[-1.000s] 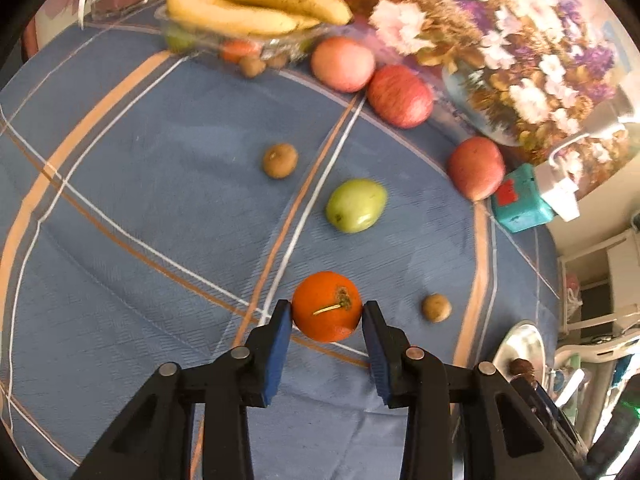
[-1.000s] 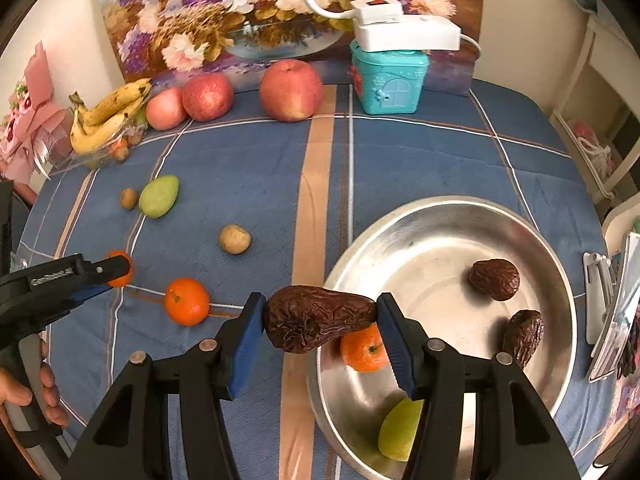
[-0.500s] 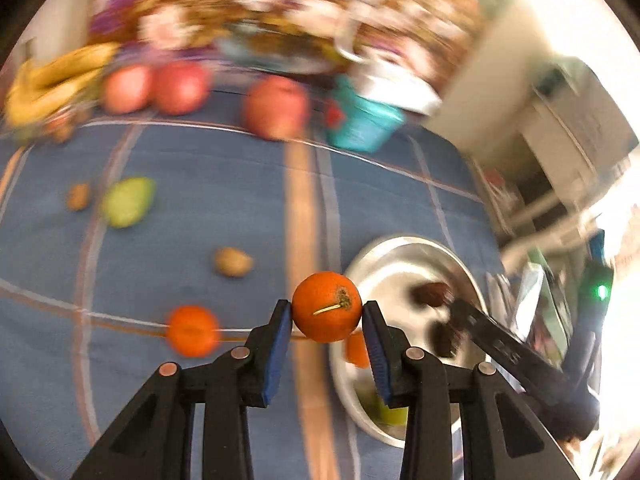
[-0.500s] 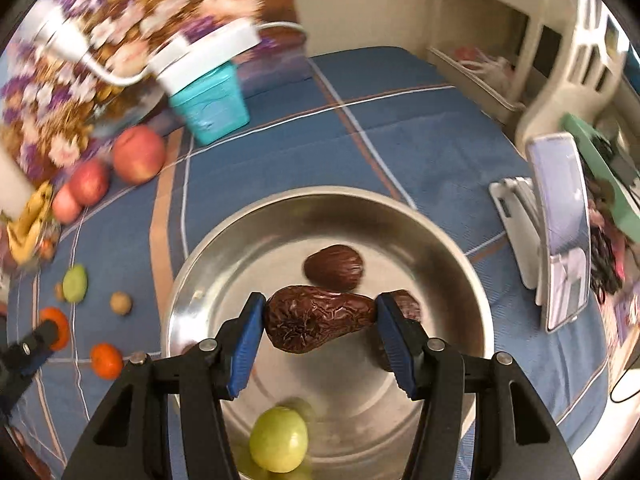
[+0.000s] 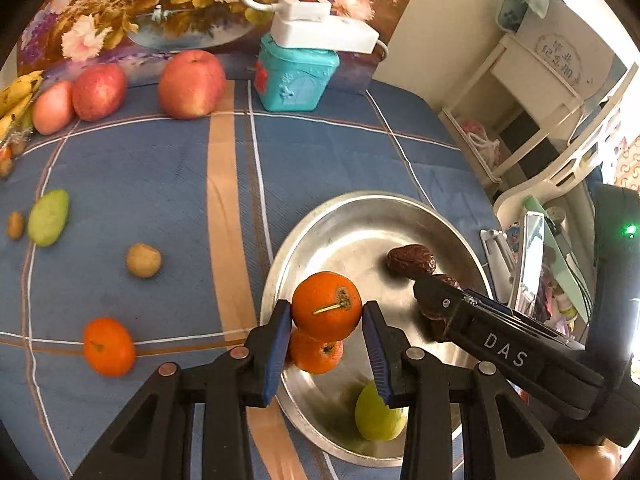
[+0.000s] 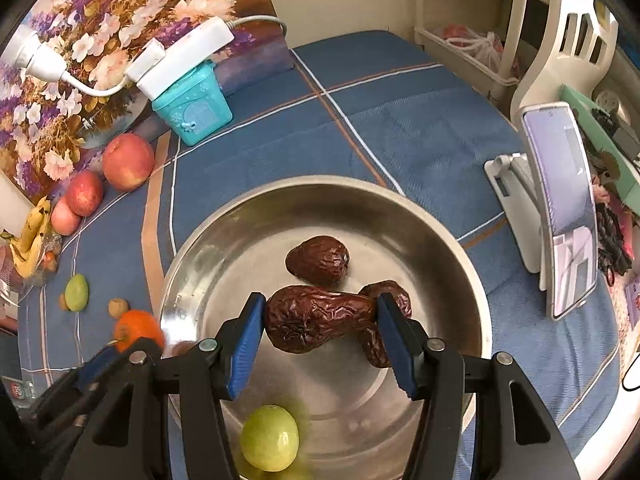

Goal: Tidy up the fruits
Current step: 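Carry the tangerine and long date over the steel plate and release both, then move both tools back toward the last tangerine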

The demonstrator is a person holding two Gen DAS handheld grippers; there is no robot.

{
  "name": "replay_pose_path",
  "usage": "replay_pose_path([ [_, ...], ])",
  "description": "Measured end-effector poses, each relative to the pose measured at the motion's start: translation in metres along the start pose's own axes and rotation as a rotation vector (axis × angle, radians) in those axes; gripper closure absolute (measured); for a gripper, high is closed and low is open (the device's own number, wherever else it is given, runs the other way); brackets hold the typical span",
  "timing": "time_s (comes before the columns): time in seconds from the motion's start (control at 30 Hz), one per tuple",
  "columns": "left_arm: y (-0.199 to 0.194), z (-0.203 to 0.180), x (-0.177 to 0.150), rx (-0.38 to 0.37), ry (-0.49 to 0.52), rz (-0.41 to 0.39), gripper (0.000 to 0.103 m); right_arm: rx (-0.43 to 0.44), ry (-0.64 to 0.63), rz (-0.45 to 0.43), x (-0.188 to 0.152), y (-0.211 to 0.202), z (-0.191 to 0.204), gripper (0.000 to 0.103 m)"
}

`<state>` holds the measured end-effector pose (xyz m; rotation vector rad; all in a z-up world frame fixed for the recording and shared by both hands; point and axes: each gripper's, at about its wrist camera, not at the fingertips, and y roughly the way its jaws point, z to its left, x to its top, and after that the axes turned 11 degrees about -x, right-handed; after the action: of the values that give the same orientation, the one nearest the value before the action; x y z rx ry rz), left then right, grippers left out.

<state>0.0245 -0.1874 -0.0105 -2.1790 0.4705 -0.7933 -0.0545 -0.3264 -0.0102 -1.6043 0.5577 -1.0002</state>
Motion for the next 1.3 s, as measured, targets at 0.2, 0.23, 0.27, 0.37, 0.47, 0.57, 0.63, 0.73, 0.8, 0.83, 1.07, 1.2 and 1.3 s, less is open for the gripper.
replay_pose_path([
  [0.2,-0.001,-0.001,-0.001,-0.006,0.003,0.002,0.058,0.008,-0.008,0.015,-0.002,0.001,0.002,0.044],
  [0.23,-0.001,-0.001,-0.001,-0.004,0.005,0.001,0.057,0.007,-0.007,0.015,-0.002,0.002,0.001,0.044],
  [0.27,-0.002,-0.001,-0.001,-0.002,0.006,0.001,0.057,0.010,-0.006,0.015,-0.002,0.001,0.001,0.044],
  [0.37,-0.005,0.002,-0.001,0.004,-0.005,-0.001,0.057,0.011,-0.011,0.012,-0.001,0.001,0.002,0.044],
  [0.47,-0.009,0.007,0.000,0.039,-0.025,-0.004,0.050,0.013,-0.012,0.010,-0.001,0.000,0.002,0.044],
  [0.57,-0.012,0.017,0.000,0.099,-0.067,0.003,0.040,0.012,-0.017,0.007,-0.002,-0.001,0.003,0.044],
  [0.63,-0.018,0.029,0.000,0.129,-0.113,0.007,0.037,0.012,-0.027,0.010,-0.002,0.000,0.005,0.043],
  [0.73,-0.027,0.046,-0.001,0.161,-0.179,-0.004,0.023,0.013,-0.043,0.015,-0.003,0.001,0.011,0.033],
  [0.8,-0.037,0.056,-0.002,0.252,-0.195,-0.023,0.022,0.013,-0.060,0.011,-0.004,0.000,0.016,0.032],
  [0.83,-0.044,0.061,-0.002,0.292,-0.199,-0.039,0.021,0.010,-0.074,0.008,-0.004,-0.001,0.020,0.031],
  [1.07,-0.086,0.104,-0.006,0.343,-0.329,-0.130,0.000,0.035,-0.158,-0.006,-0.012,-0.007,0.049,0.020],
  [1.2,-0.104,0.125,-0.012,0.414,-0.377,-0.161,0.000,0.047,-0.191,-0.018,-0.018,-0.010,0.061,0.007],
  [1.3,-0.114,0.136,-0.013,0.426,-0.411,-0.185,0.000,0.047,-0.216,-0.042,-0.022,-0.014,0.071,0.007],
])
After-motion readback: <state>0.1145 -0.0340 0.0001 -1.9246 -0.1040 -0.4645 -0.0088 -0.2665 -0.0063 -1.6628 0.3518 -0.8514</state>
